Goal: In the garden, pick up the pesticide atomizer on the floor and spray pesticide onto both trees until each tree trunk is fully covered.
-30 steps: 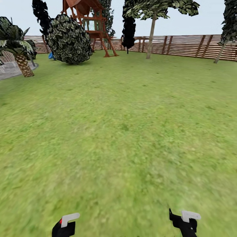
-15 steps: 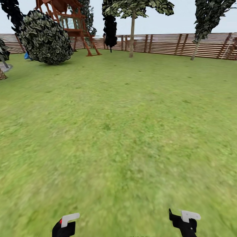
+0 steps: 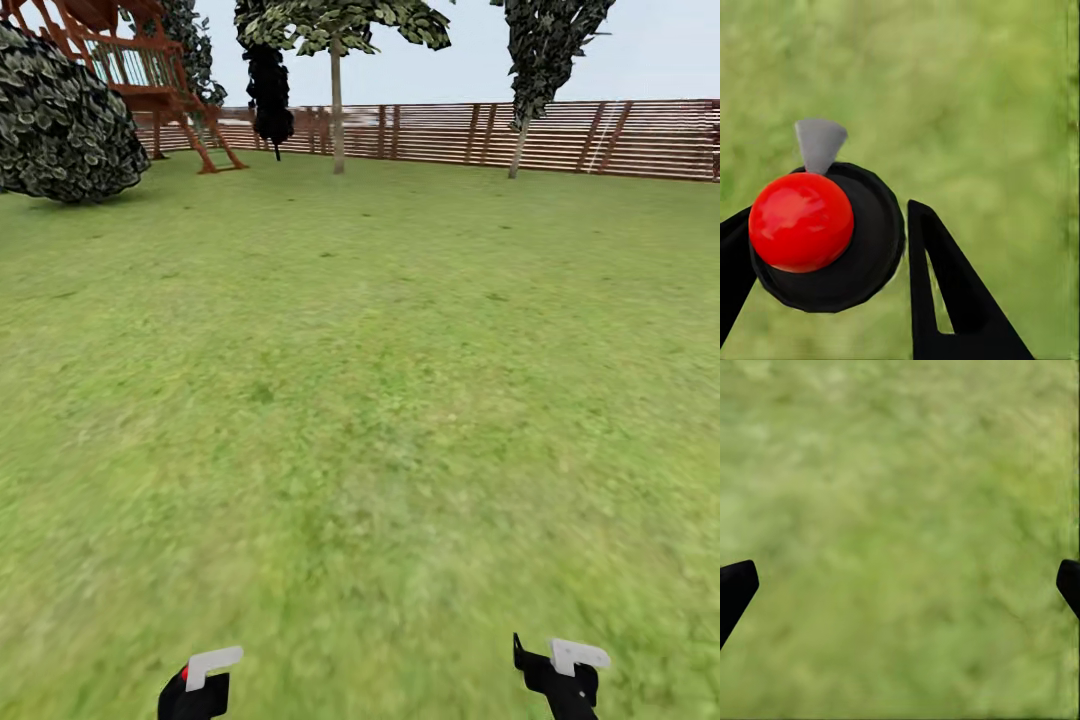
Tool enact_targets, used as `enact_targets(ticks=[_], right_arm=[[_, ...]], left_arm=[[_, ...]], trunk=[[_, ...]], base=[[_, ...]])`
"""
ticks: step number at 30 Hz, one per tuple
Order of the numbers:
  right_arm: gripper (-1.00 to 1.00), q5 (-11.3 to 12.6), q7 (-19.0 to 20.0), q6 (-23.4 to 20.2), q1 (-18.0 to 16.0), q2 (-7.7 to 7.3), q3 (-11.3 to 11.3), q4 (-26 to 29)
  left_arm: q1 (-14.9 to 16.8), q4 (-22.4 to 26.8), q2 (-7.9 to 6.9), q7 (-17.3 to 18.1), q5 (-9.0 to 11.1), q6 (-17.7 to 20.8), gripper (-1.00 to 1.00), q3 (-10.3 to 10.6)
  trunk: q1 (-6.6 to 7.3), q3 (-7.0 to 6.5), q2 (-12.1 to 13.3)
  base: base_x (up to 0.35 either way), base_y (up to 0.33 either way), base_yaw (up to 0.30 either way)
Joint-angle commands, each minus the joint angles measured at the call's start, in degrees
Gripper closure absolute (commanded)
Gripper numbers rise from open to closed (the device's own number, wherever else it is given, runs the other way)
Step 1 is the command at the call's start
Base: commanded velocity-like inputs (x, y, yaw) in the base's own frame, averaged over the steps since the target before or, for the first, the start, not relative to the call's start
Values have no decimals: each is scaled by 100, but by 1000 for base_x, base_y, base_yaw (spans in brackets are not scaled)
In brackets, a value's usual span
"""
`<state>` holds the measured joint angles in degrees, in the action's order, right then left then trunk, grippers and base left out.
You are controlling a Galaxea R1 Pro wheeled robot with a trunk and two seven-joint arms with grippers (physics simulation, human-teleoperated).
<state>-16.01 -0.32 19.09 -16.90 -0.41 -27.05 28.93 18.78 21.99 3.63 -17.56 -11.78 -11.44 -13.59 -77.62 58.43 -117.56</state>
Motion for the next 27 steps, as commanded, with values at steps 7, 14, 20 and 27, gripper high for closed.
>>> enact_targets(ticks=[7,14,20,27], right_arm=[[-100,-60,-3,24,-7,4,-29,-10],[-100,-60,-3,24,-7,6,-29,-10],[-100,-67,-3,24,-7,23,-23,-13],[-100,-69,-3,24,-7,33,-20,-69]], left_arm=[[3,-1,1,-11,-57,-16,100,-38],[3,5,-2,-11,-56,-8,100,-39],[3,7,-3,-11,-53,-7,100,-45],[3,7,-3,-11,-52,0,100,-47]], trunk=[[0,4,-1],[0,4,-1],[0,4,-1],[0,36,-1]], base=[[138,-205,-300],[136,-9,-300],[331,40,-72],[319,123,182]])
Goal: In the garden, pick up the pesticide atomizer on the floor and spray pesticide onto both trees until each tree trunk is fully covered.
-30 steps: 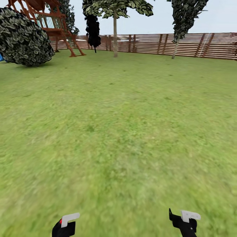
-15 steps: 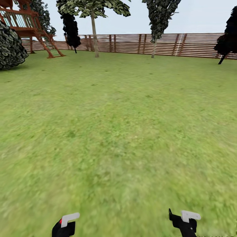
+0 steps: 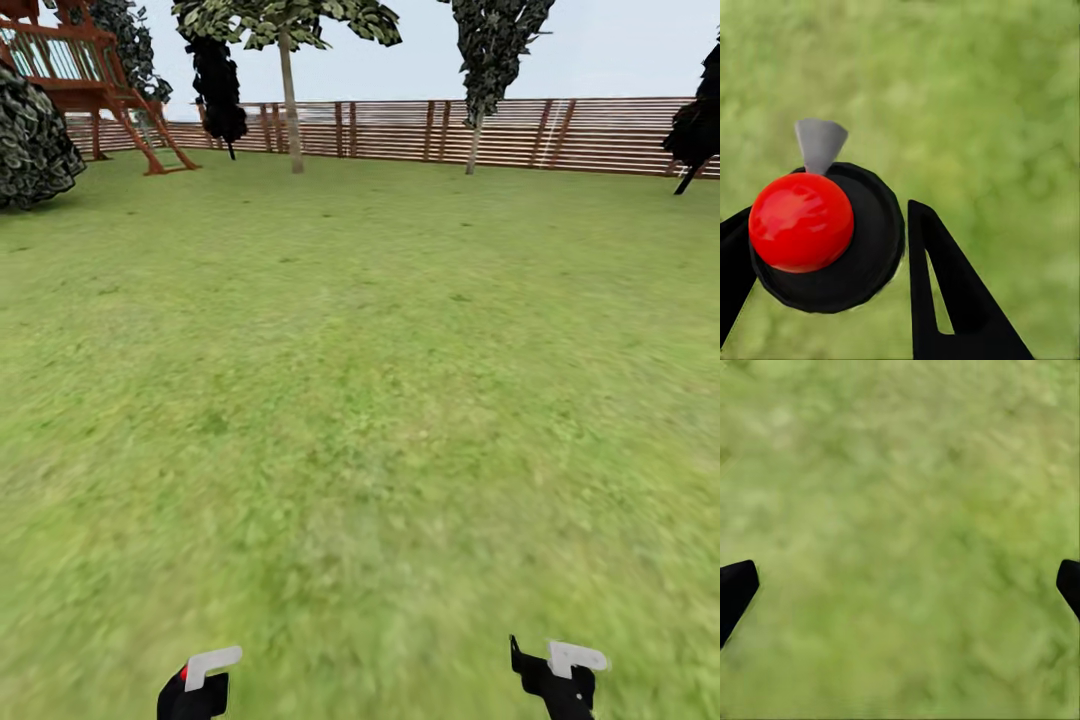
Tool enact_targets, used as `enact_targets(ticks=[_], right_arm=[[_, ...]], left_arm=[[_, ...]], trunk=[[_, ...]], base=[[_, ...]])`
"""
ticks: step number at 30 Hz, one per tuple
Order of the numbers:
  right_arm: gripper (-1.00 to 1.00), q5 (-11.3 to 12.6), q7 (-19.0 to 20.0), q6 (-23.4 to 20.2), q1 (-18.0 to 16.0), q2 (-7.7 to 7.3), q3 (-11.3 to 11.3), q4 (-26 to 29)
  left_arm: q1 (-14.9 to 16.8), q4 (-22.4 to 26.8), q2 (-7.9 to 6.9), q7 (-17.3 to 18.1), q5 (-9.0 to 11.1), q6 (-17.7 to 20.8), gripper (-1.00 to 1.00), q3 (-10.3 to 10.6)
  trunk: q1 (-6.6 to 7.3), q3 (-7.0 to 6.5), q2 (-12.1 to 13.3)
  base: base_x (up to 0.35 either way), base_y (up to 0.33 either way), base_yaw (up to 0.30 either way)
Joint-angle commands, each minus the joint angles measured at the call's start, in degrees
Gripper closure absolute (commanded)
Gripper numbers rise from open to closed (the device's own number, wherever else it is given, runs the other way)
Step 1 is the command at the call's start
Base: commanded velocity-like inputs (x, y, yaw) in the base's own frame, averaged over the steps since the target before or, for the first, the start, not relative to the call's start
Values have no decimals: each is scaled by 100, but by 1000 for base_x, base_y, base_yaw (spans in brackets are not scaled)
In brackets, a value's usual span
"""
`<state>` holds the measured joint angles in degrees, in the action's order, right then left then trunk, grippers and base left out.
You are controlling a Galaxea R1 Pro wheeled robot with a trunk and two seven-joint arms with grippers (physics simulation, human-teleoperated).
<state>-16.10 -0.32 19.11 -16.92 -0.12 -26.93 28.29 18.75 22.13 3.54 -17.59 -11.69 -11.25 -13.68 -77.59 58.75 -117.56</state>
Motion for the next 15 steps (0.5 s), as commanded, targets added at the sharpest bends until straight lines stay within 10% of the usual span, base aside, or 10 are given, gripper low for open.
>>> enact_targets(ticks=[1,15], right_arm=[[-100,-60,-3,23,-4,3,-32,-34],[-100,-96,39,32,-4,10,-24,-102]], left_arm=[[6,-7,6,-9,-61,-14,100,-38],[6,-7,6,-15,-61,-9,100,-38]], trunk=[[-3,9,-1],[-3,50,-1]], base=[[332,35,237],[338,3,172]])
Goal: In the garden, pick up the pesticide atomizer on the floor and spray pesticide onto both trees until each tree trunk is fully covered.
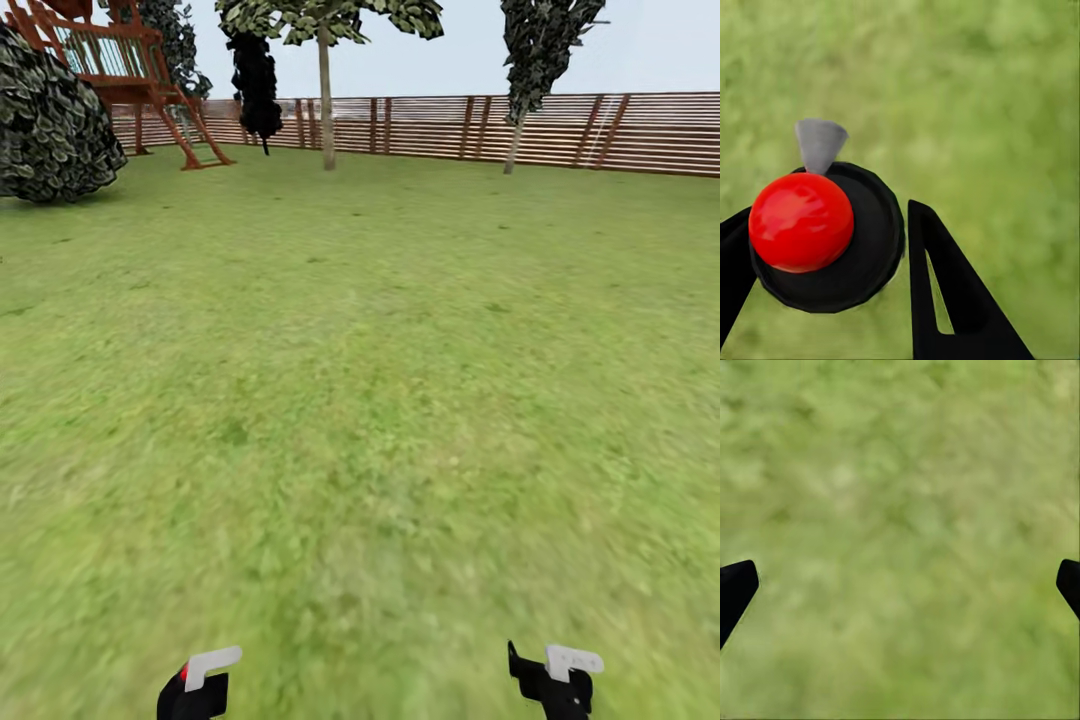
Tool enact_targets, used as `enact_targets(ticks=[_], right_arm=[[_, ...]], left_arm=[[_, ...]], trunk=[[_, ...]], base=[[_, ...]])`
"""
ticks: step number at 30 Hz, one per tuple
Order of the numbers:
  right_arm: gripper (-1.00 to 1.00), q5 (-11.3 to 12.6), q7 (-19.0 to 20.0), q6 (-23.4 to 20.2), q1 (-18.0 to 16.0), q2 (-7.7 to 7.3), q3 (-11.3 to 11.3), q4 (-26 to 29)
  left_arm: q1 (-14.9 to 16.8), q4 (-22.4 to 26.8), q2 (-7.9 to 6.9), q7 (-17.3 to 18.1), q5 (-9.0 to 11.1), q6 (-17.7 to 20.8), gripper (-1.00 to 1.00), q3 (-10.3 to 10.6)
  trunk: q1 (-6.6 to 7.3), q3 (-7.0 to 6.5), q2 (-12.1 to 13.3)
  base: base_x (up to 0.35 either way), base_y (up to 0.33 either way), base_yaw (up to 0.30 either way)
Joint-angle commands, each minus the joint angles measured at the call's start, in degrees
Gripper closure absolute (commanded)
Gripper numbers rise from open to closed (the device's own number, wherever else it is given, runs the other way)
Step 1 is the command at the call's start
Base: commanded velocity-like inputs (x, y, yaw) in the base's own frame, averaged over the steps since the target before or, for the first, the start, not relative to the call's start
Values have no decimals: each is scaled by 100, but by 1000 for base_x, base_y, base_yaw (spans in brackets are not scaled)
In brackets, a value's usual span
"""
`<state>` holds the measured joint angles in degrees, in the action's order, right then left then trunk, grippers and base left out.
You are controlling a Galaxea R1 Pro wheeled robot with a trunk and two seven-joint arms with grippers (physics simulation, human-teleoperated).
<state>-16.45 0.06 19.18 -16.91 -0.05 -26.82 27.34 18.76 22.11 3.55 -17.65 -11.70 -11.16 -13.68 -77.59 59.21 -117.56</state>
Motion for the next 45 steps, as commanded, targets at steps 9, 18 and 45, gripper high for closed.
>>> enact_targets(ticks=[9,18,45], right_arm=[[-100,-68,-15,31,-5,5,-26,-141],[-100,-73,-1,31,-5,5,-25,-153],[-100,-868,16,1281,-5,-24,-8,-938]], left_arm=[[5,-5,8,7,-60,-18,100,-47],[5,-9,14,50,-56,-51,100,-49],[-101,-24,22,1264,-61,-739,100,267]], trunk=[[-3,-61,-1],[-3,-126,-1],[-3,-215,-1]], base=[[341,0,152],[342,0,176],[342,0,70]])
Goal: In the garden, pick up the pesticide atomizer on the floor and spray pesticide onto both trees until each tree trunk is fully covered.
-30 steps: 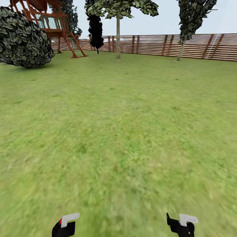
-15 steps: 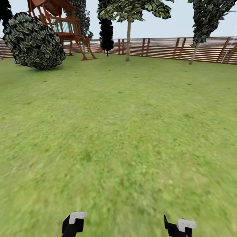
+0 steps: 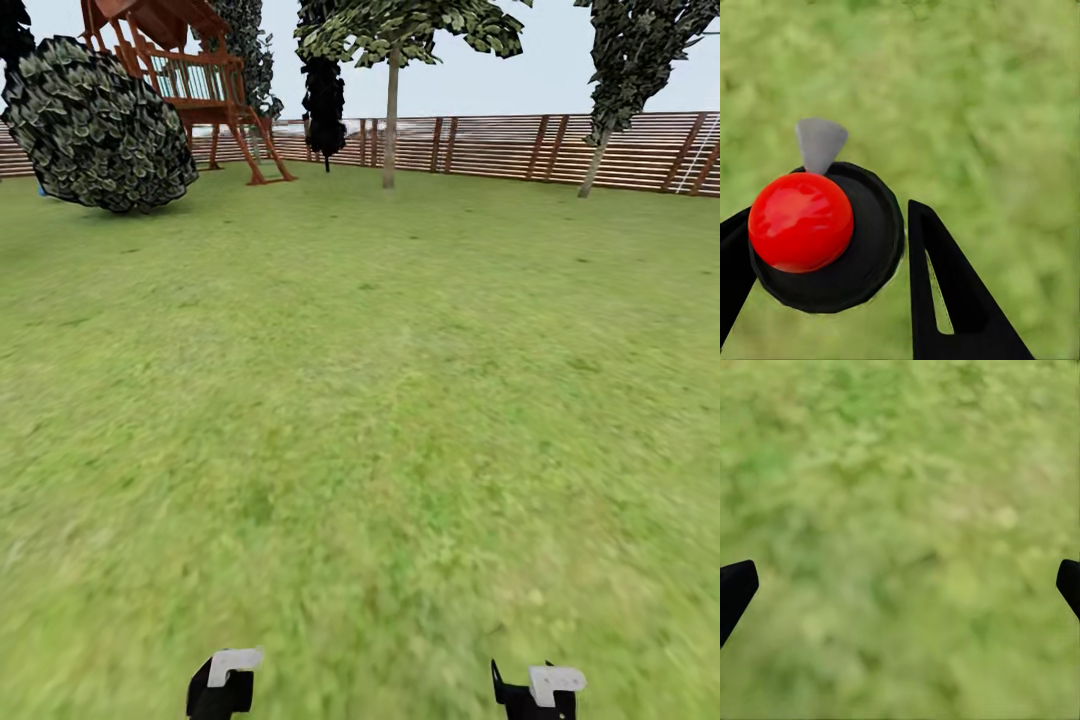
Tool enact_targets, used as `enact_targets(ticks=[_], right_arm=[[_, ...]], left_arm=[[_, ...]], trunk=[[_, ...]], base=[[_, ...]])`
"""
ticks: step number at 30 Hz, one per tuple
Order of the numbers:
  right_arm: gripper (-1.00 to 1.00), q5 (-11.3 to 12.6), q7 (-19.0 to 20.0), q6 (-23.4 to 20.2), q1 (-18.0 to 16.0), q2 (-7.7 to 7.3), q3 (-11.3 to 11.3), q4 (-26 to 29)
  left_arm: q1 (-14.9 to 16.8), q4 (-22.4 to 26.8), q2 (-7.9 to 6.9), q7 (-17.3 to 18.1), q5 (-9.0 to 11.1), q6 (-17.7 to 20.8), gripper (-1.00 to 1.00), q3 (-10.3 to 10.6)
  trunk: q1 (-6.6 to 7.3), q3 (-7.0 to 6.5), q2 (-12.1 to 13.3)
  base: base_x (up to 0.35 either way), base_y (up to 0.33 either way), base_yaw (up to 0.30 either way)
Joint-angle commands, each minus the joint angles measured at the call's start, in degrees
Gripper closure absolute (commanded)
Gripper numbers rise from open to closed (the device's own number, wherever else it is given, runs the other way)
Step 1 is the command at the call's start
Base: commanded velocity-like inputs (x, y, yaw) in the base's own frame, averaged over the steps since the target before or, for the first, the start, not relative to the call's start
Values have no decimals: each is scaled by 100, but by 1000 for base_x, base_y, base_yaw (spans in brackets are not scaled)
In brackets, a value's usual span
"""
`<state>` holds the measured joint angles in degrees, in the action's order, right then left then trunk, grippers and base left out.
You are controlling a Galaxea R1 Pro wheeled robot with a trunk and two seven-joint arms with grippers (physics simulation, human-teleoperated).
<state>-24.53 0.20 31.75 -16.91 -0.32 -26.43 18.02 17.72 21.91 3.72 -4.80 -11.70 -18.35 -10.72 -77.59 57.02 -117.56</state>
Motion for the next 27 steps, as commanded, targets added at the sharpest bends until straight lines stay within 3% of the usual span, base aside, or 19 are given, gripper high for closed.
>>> enact_targets(ticks=[1,15,27], right_arm=[[-100,-60,0,25,-6,4,-46,-8],[-100,-52,-12,25,-6,23,-46,-176],[-100,-60,6,25,-6,23,-46,-185]], left_arm=[[4,-8,4,-21,-61,-20,100,-32],[3,-11,-3,-21,-65,-20,100,-27],[5,-11,-3,-21,-69,-20,100,-35]], trunk=[[-3,-2,-1],[-3,-83,-1],[-3,-173,-1]], base=[[342,0,0],[342,0,-10],[342,0,-177]])
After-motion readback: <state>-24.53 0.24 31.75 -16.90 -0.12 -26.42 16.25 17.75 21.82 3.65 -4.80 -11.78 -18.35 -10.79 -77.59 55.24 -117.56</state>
